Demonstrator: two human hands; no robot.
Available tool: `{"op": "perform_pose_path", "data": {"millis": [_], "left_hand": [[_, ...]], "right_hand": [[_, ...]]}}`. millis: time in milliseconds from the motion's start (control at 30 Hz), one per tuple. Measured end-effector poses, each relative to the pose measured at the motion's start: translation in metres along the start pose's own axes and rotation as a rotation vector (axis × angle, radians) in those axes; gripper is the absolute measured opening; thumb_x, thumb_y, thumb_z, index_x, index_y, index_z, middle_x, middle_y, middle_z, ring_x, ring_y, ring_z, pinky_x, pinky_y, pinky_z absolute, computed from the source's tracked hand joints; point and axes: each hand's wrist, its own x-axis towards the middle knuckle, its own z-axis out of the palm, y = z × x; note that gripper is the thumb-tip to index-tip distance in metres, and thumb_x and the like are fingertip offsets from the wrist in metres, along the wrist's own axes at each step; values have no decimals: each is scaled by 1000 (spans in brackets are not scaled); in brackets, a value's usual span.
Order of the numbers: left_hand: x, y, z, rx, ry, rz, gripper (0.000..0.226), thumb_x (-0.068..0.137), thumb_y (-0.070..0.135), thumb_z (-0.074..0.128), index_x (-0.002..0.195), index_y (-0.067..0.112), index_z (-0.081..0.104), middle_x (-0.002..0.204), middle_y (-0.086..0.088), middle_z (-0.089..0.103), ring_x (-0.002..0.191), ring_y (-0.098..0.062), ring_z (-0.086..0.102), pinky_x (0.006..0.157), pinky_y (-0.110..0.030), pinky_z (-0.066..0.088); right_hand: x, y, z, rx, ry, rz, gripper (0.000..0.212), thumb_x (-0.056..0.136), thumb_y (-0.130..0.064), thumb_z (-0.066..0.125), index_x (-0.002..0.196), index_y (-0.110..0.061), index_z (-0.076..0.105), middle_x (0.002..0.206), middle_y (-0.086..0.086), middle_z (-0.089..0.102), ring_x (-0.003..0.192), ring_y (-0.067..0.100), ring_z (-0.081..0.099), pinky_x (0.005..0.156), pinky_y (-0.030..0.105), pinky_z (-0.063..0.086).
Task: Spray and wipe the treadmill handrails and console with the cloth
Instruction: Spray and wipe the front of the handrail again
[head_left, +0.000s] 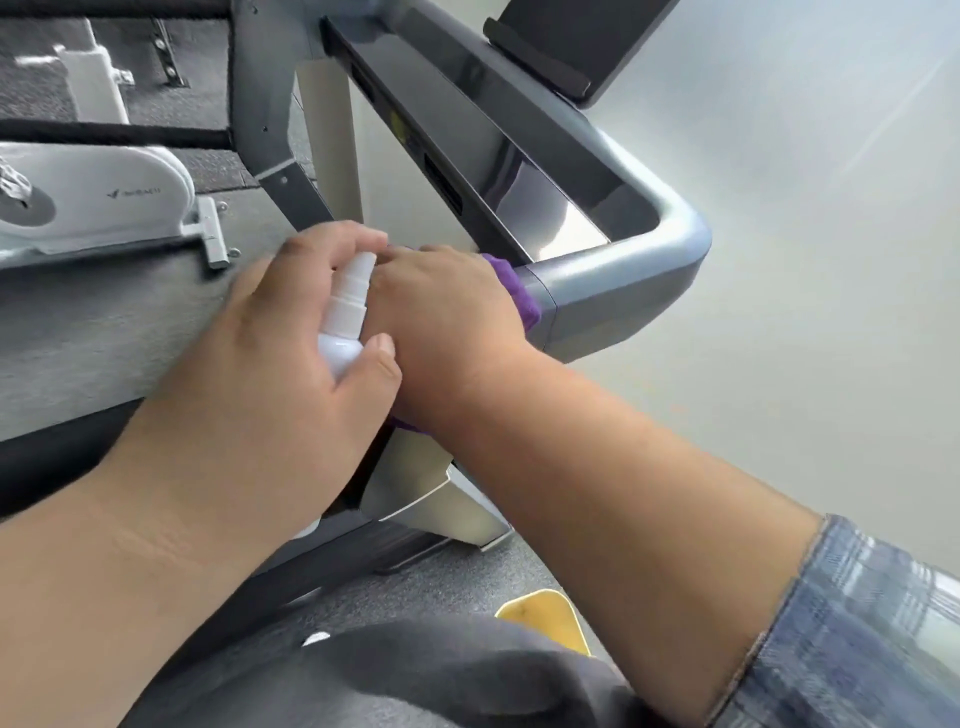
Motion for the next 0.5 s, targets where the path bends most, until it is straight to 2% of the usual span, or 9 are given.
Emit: {"op": "perform_pose_path", "data": {"millis": [67,167,267,333,400,500], "left_hand": [[0,3,0,17,-2,-4,53,82,31,59,129,46,42,114,14,48,92,8,36,73,-10,27],[1,9,2,39,-15,-9,51,83,33,57,129,48,41,111,15,46,89,9,32,71,-12,24],[-1,14,6,84,-32,-38,50,83,37,55,129,49,40,111,16,44,85,4,33,72,-21,25],[-3,19,7,97,-53,-41,51,82,38,55,129,48,40,113,13,47,89,-7,39,75,-27,29],[-5,22,7,89,-88,-56,51,82,41,52,129,50,38,115,13,49,93,-13,44,78,-31,32],[-6,22,10,101,-110,-64,50,82,43,51,129,51,35,119,12,49,100,-19,49,80,-29,31]], "right_hand": [[-4,7,2,38,34,55,12,82,-42,40,85,-32,48,87,-10,47,82,20,49,60,32,36],[-17,33,3,141,172,190,27,86,-52,47,89,-30,62,88,-10,56,82,21,52,69,34,46],[-29,85,5,177,214,344,33,85,-54,46,93,-31,67,101,-9,64,95,20,60,77,34,50],[-43,134,1,193,195,489,29,87,-52,48,96,-32,67,111,-9,64,103,19,59,79,31,46],[-60,172,-6,218,171,627,21,89,-49,49,94,-35,64,111,-6,60,100,21,56,75,30,39],[-66,188,-3,211,155,680,27,90,-48,47,99,-32,67,108,-6,58,104,25,56,75,31,38]]}}
